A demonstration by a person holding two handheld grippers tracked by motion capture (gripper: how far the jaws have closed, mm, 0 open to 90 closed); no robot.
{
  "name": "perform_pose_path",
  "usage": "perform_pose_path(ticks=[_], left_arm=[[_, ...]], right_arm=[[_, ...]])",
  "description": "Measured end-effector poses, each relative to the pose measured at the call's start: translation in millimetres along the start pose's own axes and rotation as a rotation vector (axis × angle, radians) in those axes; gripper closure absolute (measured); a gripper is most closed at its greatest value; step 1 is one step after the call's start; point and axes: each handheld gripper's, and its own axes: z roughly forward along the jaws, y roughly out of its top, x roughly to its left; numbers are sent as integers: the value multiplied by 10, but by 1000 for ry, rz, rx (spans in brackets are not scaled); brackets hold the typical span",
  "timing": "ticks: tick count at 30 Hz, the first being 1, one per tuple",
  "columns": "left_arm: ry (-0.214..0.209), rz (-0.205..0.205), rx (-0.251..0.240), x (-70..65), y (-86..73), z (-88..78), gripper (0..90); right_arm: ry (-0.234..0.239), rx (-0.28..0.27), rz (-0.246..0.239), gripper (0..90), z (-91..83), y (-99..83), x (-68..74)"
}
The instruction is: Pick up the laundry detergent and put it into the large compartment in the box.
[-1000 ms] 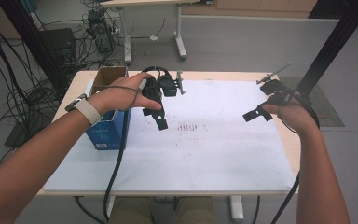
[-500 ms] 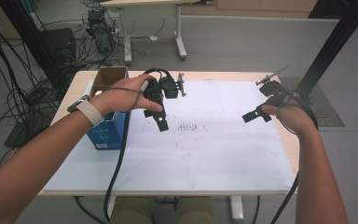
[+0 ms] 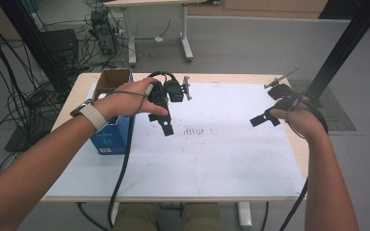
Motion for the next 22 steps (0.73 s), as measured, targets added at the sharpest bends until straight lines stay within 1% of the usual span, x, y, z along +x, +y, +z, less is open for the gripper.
perform_pose_path(ticks=[8,15,22], left_arm=[[-1,-4,2,2,12,15,101],[0,1,9,7,28,31,101],[-3,-6,8,13,28,33,101]], right_arm=[[1,0,7,87,1,-36,-24],[1,-2,11,87,-1,-61,-34],[0,-4,7,86,-8,-56,-28]])
